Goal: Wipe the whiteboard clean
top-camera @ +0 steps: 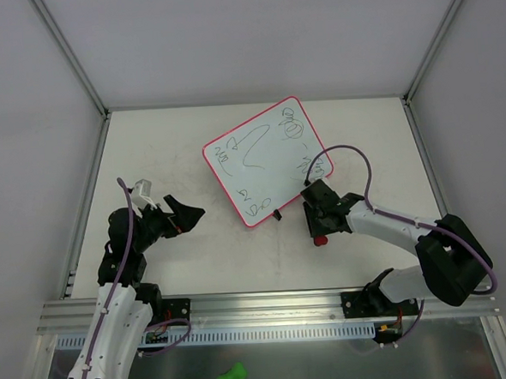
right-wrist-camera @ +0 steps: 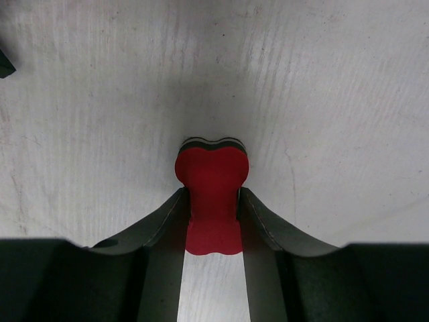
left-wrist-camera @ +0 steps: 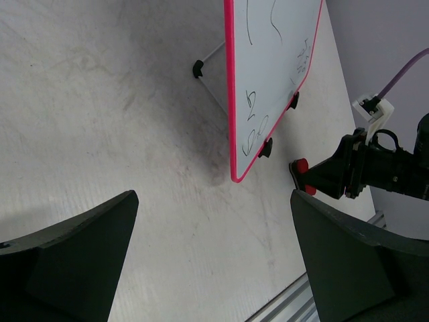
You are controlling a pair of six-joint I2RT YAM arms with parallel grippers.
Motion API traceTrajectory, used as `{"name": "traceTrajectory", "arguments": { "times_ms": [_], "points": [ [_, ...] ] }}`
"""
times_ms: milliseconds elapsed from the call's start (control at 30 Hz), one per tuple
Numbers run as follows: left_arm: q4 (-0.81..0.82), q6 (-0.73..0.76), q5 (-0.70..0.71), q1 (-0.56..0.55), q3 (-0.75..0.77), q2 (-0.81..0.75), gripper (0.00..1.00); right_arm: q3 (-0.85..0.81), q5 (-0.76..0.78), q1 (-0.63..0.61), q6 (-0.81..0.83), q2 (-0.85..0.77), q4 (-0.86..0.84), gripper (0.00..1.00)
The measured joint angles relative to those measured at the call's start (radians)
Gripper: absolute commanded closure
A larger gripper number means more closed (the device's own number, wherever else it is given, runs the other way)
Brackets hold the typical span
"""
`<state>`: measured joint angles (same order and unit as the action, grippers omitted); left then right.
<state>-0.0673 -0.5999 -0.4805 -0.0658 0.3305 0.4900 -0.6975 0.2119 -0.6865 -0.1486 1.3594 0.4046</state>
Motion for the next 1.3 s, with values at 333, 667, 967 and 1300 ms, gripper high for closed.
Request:
{"name": "traceTrajectory", "arguments": {
  "times_ms": [333, 667, 967, 1300],
  "points": [
    [0.000, 0.000, -0.010, 0.000, 0.000, 0.000, 0.01, 0.000, 0.000, 0.000, 0.000, 0.010, 0.000, 0.64],
    [0.004, -0.019, -0.010, 0.000, -0.001, 0.006, 0.03, -0.002, -0.008, 0.000, -0.003, 0.009, 0.000, 1.00],
    [0.263, -0.108, -0.066, 0.000, -0.126, 0.053, 0.22, -0.083, -0.049, -0.003, 0.002, -0.126, 0.057, 1.00],
    [0.638, -0.158, -0.120, 0.000, -0.168, 0.373, 0.58, -0.389, -0.096, -0.011, 0.087, -0.071, 0.080, 1.00]
  ]
}}
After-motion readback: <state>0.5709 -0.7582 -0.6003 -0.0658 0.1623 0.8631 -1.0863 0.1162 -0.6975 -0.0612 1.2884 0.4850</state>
